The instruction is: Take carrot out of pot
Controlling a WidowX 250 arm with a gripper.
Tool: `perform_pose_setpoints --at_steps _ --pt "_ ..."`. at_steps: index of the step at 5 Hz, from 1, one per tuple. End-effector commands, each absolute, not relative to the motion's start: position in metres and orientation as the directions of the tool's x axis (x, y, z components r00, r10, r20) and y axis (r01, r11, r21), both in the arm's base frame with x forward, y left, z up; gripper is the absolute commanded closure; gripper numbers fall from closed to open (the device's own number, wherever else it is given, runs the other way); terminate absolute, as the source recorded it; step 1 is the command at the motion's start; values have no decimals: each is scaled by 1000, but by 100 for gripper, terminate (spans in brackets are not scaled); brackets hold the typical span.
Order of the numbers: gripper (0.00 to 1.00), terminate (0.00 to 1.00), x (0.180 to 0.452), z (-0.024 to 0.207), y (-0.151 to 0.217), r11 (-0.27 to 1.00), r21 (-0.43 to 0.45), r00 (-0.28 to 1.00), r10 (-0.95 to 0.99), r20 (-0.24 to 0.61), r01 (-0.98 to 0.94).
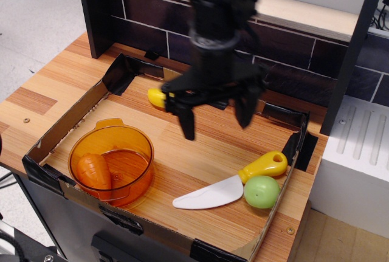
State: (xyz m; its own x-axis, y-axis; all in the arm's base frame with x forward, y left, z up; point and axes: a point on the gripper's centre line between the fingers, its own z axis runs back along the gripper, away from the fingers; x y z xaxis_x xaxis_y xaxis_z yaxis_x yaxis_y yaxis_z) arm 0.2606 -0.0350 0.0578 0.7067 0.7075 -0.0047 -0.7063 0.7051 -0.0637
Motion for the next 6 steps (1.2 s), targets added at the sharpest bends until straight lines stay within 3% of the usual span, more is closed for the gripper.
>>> perform_pose_setpoints --at_steps 1,3,6 --pt "0 0 227 92 2 639 -103 636 769 64 -762" --pt "0 0 202 85 29 637 4 633 766 111 -771" --pt "0 0 189 53 56 681 18 675 721 156 -732"
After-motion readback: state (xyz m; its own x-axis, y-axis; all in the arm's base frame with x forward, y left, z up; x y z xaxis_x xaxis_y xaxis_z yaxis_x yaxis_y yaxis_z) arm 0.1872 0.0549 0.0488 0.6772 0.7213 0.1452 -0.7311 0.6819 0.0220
